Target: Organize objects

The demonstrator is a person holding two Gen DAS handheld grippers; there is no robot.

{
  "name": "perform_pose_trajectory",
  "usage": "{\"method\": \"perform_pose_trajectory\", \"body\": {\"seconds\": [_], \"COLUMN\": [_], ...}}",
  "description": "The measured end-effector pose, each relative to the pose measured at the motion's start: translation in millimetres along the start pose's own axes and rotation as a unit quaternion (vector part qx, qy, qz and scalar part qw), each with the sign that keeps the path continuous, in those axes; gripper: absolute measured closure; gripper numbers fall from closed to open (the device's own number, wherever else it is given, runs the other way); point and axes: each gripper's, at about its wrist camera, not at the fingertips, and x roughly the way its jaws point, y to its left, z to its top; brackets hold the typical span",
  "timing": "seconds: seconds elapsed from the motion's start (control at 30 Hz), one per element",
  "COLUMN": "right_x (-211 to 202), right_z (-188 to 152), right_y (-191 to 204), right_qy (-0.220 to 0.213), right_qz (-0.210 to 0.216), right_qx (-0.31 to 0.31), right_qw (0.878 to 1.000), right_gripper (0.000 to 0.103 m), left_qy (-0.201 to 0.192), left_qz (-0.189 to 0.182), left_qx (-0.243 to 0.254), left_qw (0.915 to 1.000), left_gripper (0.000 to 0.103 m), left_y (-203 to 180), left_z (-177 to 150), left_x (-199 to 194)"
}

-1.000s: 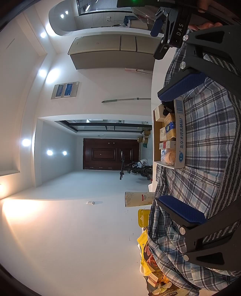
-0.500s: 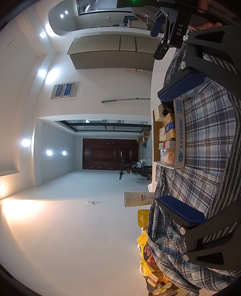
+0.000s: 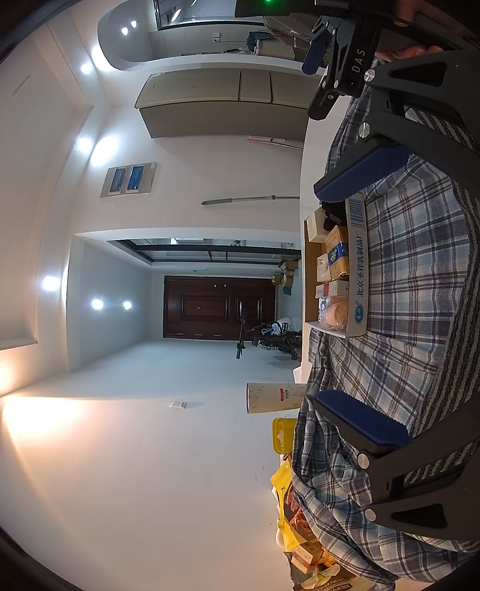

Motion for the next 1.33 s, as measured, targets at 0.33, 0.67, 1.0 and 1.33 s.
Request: {"method": "perform_pose_trajectory", "body": {"seconds": [0.33, 0.67, 1.0, 1.33], "right_x": [-1, -2, -2, -2], "right_z": [2, 4, 5, 5], "right_y": [-2, -3, -3, -3], "right_qy": [0.003, 0.002, 0.001, -0.001], "right_qz": [-0.001, -0.001, -0.001, 0.0], "right_qx": [0.005, 0.006, 0.006, 0.005], "right_qw": [1.0, 1.0, 1.0, 1.0], "right_gripper": [0.0, 0.0, 0.0, 0.0], "left_qy": [-0.001, -0.001, -0.002, -0.016], "left_qz": [0.0, 0.0, -0.004, 0.015], "left_qx": [0.0, 0.0, 0.002, 0.001], "left_qw": [1.0, 1.0, 1.0, 0.9998], "left_gripper": [0.0, 0.0, 0.0, 0.0], "left_y": [0, 0, -1, -2], "left_z": [-1, -1, -2, -1], "left_x": [0, 0, -2, -10]}}
